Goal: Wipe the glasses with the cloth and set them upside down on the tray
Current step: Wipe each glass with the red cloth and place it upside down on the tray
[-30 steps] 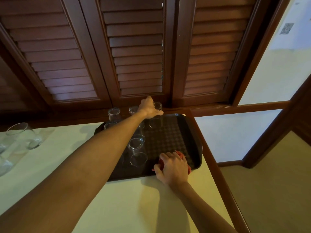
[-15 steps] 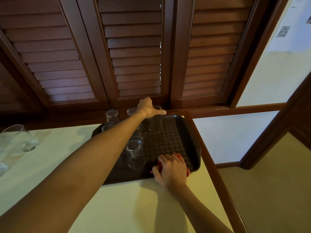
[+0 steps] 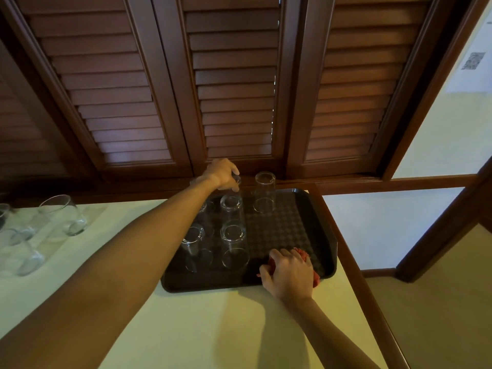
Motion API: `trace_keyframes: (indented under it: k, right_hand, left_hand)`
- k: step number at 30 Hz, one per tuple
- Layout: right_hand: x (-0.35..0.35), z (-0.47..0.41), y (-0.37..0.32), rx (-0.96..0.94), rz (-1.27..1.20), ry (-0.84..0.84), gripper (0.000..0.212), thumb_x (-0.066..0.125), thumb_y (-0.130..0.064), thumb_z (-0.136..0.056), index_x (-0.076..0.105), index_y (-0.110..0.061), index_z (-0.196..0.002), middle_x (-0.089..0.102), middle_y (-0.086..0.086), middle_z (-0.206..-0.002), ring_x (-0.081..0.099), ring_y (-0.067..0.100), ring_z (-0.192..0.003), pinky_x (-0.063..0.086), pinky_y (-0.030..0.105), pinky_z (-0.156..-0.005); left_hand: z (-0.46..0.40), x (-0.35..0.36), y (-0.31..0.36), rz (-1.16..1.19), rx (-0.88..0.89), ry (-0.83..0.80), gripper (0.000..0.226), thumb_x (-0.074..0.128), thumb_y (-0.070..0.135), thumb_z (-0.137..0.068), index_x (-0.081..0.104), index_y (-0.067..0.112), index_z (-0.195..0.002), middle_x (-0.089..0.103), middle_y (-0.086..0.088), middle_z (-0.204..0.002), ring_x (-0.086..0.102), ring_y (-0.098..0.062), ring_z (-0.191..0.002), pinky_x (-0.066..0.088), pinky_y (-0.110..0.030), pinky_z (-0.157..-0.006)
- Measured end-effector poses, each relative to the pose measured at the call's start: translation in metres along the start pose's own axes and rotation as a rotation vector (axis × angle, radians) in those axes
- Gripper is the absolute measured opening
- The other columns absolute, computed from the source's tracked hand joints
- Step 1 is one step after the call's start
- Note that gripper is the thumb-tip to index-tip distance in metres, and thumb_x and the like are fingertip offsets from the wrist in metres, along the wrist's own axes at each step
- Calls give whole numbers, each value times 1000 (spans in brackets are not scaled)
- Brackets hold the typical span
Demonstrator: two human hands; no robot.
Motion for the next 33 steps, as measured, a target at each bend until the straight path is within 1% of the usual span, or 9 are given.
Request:
trace_keyframes:
  k: [5,10,13,15,17,20,25,30,33]
  right_hand:
    - [0,1,-1,-5,14,42,36,51,-58,-85,74,-31,-94,74,-13,-88,68,14,-88,53,39,-92]
    - [0,1,-2,4,24,44,36,49,-57,-85,73,-31,-93,72,-13,-87,67,13,-85,54,37,-91]
    - [0,0,-3,4,51,47,33,51,-56,-86,72,-31,-89,71,-13,-83,65,11,-81,54,34,-87]
    - [-1,0,-4,10,58,18,32,49,-57,-88,69,-32,-89,69,-14,-84,62,10,-83,53,34,-90]
    - [-1,0,-3,13,63,0,31,48,-56,-89,67,-32,-90,67,-14,-86,60,9,-85,51,33,-92]
    - [-3,0,-6,22,57,13,30,50,-56,-90,68,-32,-91,69,-14,-87,61,9,-86,51,32,-91]
    - [-4,1,-6,30,49,33,30,51,-55,-90,69,-31,-92,70,-12,-87,63,11,-86,54,36,-91]
    - [-4,1,-6,26,33,52,37,46,-57,-88,71,-30,-91,71,-11,-85,64,12,-84,56,38,-89]
    - [-5,1,-7,26,38,74,36,50,-56,-88,73,-29,-92,72,-10,-84,66,14,-84,57,39,-90]
  left_hand:
    - [-1,-2,-3,34,-7,-9,53,88,10,-82,68,13,-132,63,-12,-142,65,-26,-123,54,-31,-96]
    - [6,-6,-2,116,-36,81,63,90,32,-81,65,10,-135,59,-14,-145,56,-30,-134,46,-39,-108]
    - [15,-7,2,61,-42,98,52,88,47,-79,74,5,-106,73,-12,-117,71,-26,-100,57,-35,-90]
    - [24,-2,4,-26,-91,-37,65,90,55,-73,71,6,-111,73,-10,-110,72,-21,-78,61,-32,-72]
    - [34,6,3,-81,-128,-128,74,91,54,-71,68,6,-122,76,-11,-107,72,-18,-67,61,-30,-69]
    - [42,15,-1,-30,-115,-130,66,92,41,-75,69,6,-126,79,-13,-106,77,-19,-75,62,-37,-90]
    - [54,14,-1,16,-88,-112,55,92,28,-77,72,8,-124,76,-11,-119,78,-22,-84,64,-36,-87]
    - [73,9,-2,83,-69,30,68,90,45,-77,68,7,-129,69,-12,-130,69,-27,-115,58,-40,-97]
    - [106,10,4,165,-6,209,55,86,52,-78,74,10,-113,75,-7,-113,70,-22,-110,55,-40,-96]
Point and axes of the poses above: each hand's wrist, its own z-axis away from the middle knuckle, its own x-axis out of the palm, y = z × x, the point moved 1 cm from there along -z, towards the middle knuckle
